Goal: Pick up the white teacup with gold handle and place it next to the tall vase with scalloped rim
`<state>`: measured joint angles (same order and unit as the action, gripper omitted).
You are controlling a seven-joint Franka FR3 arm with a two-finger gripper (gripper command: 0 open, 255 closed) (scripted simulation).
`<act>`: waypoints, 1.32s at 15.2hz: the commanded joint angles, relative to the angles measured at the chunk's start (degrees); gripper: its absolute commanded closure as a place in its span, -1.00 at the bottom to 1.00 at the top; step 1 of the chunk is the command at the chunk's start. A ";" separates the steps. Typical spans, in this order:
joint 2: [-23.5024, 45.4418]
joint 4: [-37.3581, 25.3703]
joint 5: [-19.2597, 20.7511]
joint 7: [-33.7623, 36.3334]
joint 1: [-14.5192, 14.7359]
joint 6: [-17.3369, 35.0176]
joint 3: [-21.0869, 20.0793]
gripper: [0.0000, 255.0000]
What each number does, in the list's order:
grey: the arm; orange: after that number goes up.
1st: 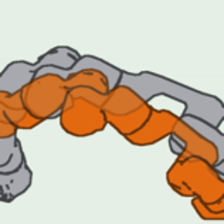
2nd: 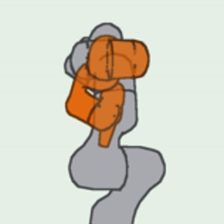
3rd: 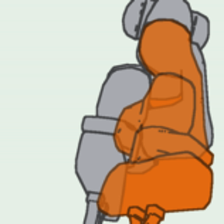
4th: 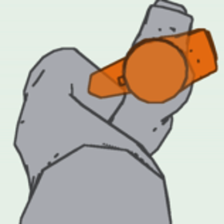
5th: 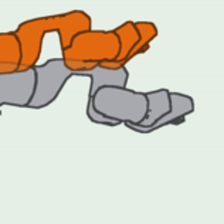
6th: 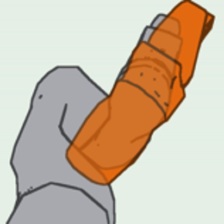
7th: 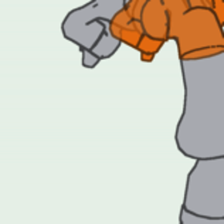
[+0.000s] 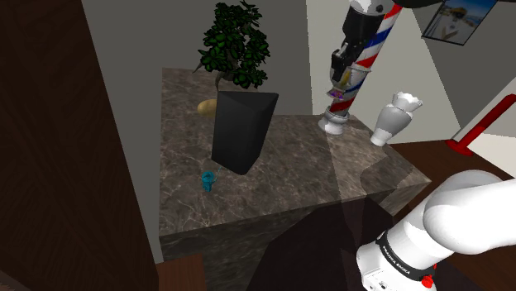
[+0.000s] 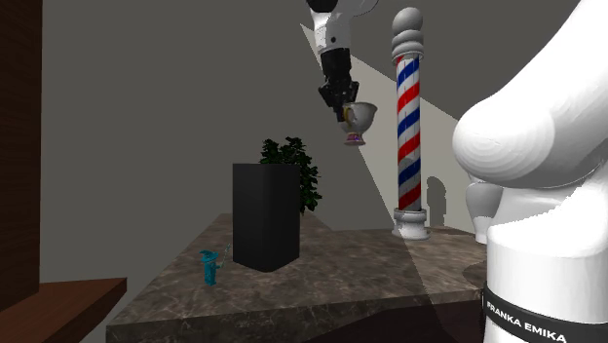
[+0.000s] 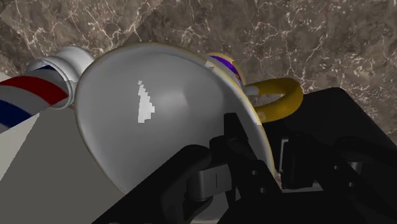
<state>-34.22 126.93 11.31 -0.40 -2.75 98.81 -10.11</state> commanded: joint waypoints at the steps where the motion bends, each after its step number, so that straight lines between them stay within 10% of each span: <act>1: -1.59 1.19 0.89 -2.91 -0.69 0.29 2.46 1.00; 20: -5.90 4.16 11.37 -28.52 -8.22 6.39 26.42 1.00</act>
<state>-39.95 131.06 22.14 -27.52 -10.57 104.84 15.06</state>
